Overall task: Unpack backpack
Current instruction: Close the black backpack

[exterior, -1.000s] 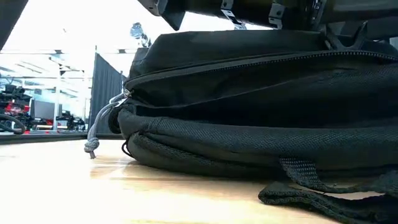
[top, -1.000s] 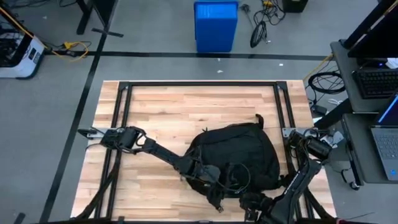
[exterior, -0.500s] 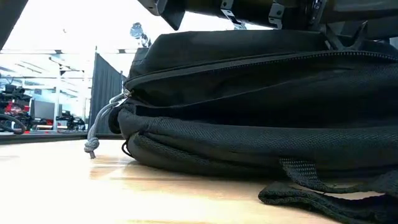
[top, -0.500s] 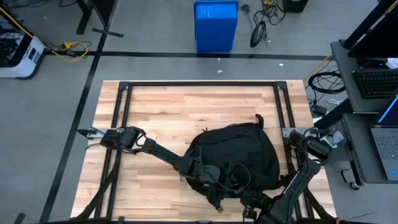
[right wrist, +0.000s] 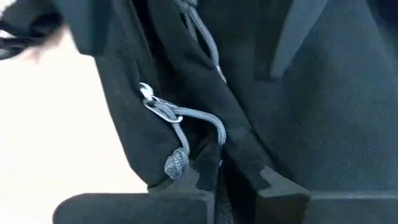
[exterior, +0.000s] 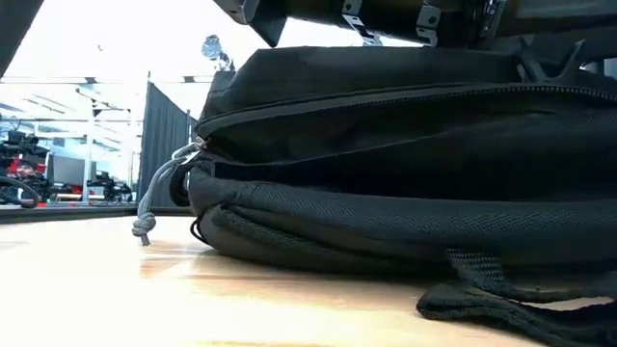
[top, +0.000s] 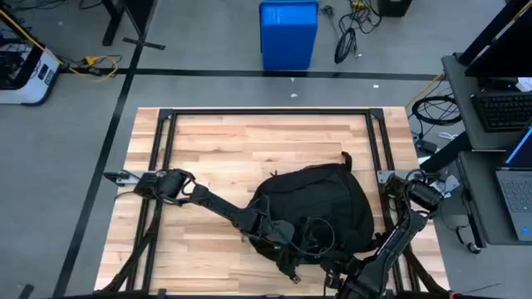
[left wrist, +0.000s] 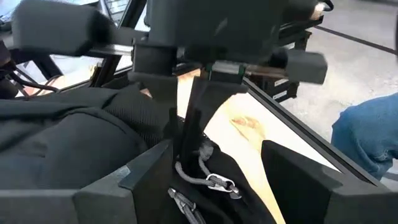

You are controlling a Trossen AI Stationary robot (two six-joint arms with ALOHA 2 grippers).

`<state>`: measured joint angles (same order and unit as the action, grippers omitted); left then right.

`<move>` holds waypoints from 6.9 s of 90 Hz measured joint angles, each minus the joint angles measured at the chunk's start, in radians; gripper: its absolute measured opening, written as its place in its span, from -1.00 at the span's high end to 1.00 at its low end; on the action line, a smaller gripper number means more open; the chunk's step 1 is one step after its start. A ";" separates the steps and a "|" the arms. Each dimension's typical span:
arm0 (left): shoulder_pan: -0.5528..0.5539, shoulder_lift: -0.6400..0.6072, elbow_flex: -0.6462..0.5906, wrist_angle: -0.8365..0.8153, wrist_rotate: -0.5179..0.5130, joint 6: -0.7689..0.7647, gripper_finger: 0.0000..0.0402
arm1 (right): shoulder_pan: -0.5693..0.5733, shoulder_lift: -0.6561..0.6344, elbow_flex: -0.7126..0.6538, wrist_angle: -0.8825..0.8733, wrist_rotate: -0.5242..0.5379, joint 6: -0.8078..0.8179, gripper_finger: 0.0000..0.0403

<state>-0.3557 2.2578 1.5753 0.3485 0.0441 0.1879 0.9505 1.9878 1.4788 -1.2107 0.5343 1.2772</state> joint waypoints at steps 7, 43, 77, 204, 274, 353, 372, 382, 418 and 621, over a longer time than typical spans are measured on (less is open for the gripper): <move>0.000 0.000 0.000 0.000 0.000 0.000 -0.16 | 0.001 -0.005 0.010 0.005 0.024 -0.010 0.99; 0.000 -0.002 0.000 -0.038 -0.018 -0.052 -0.16 | 0.001 -0.005 0.105 -0.035 0.137 -0.094 1.00; -0.002 -0.002 0.001 -0.059 -0.018 -0.079 -0.16 | -0.026 -0.006 0.151 -0.060 0.183 -0.190 1.00; 0.015 -0.002 0.001 -0.080 -0.016 -0.130 -0.16 | 0.042 -0.044 0.060 -0.075 0.013 0.199 0.02; 0.016 -0.002 0.000 -0.079 -0.019 -0.128 -0.16 | -0.053 -0.050 -0.022 0.138 -0.069 -0.130 0.95; 0.015 0.000 -0.001 -0.011 0.052 -0.130 -0.16 | -0.074 -0.098 0.029 0.135 0.112 -0.246 1.00; 0.014 0.042 0.000 0.056 0.069 -0.120 0.03 | -0.073 -0.098 0.029 0.138 0.128 -0.250 1.00; 0.014 0.060 0.001 0.080 0.072 -0.077 0.23 | -0.073 -0.099 0.029 0.138 0.126 -0.250 1.00; 0.018 0.064 -0.001 0.120 0.069 -0.050 0.95 | -0.071 -0.101 0.032 0.143 0.130 -0.249 1.00; 0.008 0.018 0.001 -0.014 0.053 -0.167 0.99 | -0.040 -0.005 0.030 0.007 -0.052 -0.169 0.98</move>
<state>-0.3475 2.2755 1.5767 0.3345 0.0971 0.0212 0.9107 1.9832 1.5089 -1.2042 0.4823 1.1078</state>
